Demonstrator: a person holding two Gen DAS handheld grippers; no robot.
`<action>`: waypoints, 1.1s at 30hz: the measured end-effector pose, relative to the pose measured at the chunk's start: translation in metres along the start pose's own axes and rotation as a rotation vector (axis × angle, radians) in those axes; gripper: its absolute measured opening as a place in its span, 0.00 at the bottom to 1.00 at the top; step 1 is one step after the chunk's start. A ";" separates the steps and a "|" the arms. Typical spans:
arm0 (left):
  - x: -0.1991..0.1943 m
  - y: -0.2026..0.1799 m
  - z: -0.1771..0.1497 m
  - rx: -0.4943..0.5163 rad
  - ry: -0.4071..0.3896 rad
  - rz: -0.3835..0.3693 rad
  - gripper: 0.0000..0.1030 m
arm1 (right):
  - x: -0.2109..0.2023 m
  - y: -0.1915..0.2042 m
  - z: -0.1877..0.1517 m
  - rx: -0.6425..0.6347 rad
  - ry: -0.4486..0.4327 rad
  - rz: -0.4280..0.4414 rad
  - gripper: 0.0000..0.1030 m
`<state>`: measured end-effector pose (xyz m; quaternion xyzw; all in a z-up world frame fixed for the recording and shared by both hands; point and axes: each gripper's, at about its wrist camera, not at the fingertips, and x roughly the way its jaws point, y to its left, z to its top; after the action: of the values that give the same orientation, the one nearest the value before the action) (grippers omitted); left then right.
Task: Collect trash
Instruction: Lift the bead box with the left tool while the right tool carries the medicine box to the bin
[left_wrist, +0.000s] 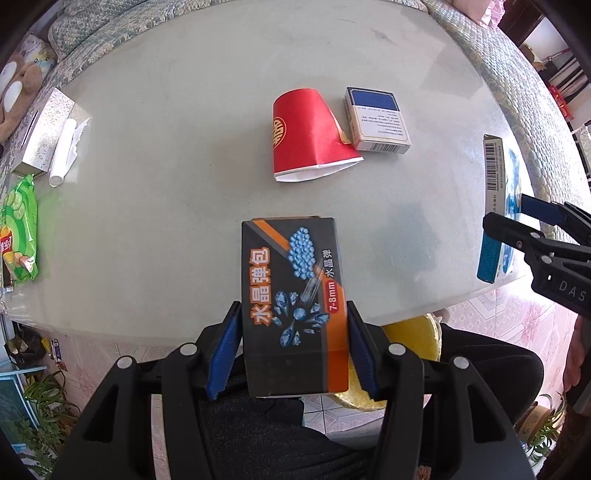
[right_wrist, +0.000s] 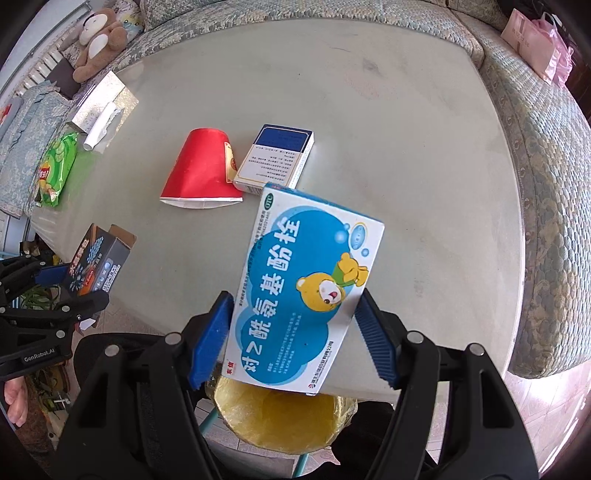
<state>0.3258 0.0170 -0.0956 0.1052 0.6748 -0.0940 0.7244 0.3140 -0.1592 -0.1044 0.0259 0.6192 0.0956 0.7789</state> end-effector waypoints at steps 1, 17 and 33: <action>-0.008 -0.002 -0.004 0.008 -0.010 0.001 0.52 | -0.006 0.004 -0.005 -0.015 -0.004 -0.002 0.65; -0.040 -0.048 -0.106 0.130 -0.070 -0.039 0.52 | -0.058 0.036 -0.125 -0.115 -0.060 -0.020 0.65; 0.043 -0.095 -0.168 0.234 -0.036 -0.065 0.52 | 0.001 0.031 -0.207 -0.123 0.009 -0.057 0.65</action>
<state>0.1415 -0.0269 -0.1519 0.1652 0.6494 -0.1974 0.7156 0.1097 -0.1448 -0.1489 -0.0401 0.6160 0.1115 0.7788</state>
